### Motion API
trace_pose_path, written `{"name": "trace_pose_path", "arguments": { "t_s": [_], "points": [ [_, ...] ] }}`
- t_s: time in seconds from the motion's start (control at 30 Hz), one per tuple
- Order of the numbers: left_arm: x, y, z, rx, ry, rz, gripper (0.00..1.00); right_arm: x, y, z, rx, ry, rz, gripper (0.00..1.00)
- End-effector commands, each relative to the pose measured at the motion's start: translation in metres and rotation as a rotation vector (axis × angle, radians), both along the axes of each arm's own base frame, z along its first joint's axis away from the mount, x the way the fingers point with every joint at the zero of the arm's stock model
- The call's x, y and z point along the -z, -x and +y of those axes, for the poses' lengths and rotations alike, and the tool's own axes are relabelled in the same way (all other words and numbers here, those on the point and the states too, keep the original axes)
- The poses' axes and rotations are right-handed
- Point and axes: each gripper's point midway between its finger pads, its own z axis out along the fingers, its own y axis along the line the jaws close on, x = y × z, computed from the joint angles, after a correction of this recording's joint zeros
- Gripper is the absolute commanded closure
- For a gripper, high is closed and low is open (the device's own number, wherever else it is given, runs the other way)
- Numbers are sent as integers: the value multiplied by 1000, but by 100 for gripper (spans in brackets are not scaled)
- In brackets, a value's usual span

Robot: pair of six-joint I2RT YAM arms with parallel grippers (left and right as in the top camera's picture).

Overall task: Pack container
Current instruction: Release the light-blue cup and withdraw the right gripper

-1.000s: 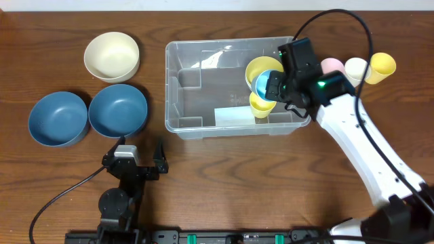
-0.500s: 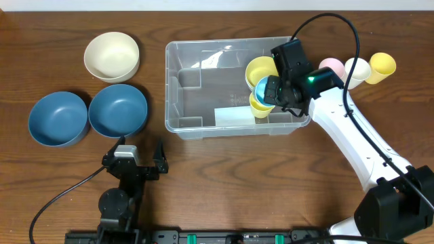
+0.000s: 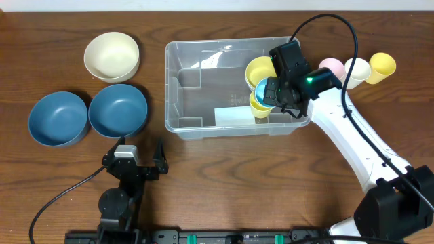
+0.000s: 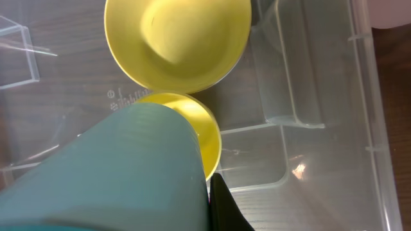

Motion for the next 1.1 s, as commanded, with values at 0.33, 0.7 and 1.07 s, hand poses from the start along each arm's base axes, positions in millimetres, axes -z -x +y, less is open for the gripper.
{"name": "trace_pose_path", "arguments": {
  "t_s": [0.33,0.7,1.07],
  "points": [
    [17,0,5,-23,-21,49,2,20,8,2,-15,9,34,57],
    [17,0,5,-23,-21,49,2,11,-2,19,-95,-54,-6,41],
    [17,0,5,-23,-21,49,2,-48,-16,0,-57,-74,-97,41]
  ]
}}
